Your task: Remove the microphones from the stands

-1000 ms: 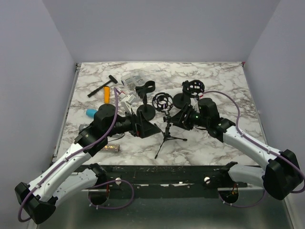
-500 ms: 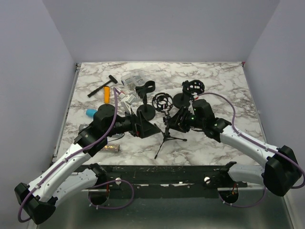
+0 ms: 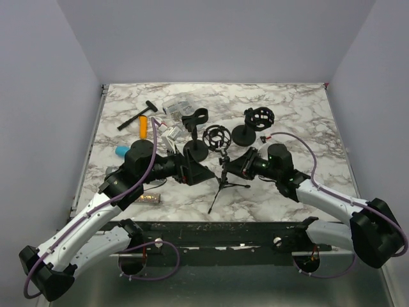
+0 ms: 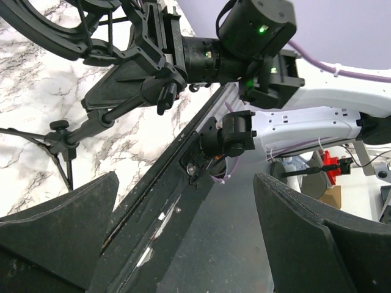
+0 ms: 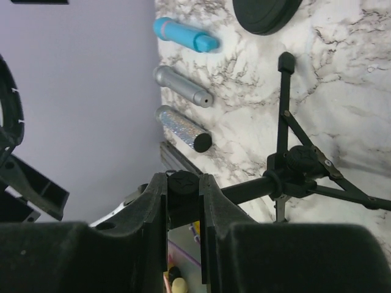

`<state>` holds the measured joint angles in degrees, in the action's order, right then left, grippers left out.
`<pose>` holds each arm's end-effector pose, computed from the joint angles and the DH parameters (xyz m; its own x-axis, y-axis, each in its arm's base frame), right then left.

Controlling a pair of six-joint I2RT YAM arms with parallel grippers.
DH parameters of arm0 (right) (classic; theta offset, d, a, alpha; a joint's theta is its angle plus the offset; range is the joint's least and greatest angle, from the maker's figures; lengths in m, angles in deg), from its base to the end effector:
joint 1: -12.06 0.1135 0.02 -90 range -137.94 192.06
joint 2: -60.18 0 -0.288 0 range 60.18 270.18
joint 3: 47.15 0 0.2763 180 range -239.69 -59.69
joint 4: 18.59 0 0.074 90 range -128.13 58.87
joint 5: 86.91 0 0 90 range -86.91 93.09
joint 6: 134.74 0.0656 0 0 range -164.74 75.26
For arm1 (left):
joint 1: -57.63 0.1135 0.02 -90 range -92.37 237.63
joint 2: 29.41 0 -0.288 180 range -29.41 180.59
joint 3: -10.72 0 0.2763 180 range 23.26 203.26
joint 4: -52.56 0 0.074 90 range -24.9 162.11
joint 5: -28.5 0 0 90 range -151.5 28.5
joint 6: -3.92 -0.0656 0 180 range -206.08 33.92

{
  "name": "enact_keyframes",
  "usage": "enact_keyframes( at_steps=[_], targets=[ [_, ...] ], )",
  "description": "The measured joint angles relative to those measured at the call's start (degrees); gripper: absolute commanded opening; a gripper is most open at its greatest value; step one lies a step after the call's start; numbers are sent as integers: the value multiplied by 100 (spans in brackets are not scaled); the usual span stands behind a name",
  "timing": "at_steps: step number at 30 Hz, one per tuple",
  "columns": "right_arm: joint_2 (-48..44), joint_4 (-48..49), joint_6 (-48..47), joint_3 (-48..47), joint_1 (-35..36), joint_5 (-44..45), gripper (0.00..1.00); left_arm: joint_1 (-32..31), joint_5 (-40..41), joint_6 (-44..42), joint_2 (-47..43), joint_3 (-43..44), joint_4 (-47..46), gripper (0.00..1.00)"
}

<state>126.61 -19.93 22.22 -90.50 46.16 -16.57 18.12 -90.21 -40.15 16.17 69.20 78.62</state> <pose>0.2217 0.1767 0.2130 -0.8533 0.4688 -0.2284 0.0091 0.4513 0.8923 0.1465 -0.1616 0.3509 -0.7824 -0.1716 -0.5987 0.5129 0.3677 -0.7757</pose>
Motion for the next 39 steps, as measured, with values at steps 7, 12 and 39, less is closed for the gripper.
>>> enact_keyframes(
  at_steps=[7, 12, 39],
  targets=[
    [798, 3523, 450, 1231, -713, -1534, 1, 0, 24, 0, -83, -15, -11, 96],
    [1718, 5292, 632, 1318, -750, -2133, 1, 0, 70, 35, -157, -92, -42, 96],
    [1043, 3014, -146, 612, -717, -1550, 74, -26, 129, 201, -367, -361, -90, 96]
  ],
)
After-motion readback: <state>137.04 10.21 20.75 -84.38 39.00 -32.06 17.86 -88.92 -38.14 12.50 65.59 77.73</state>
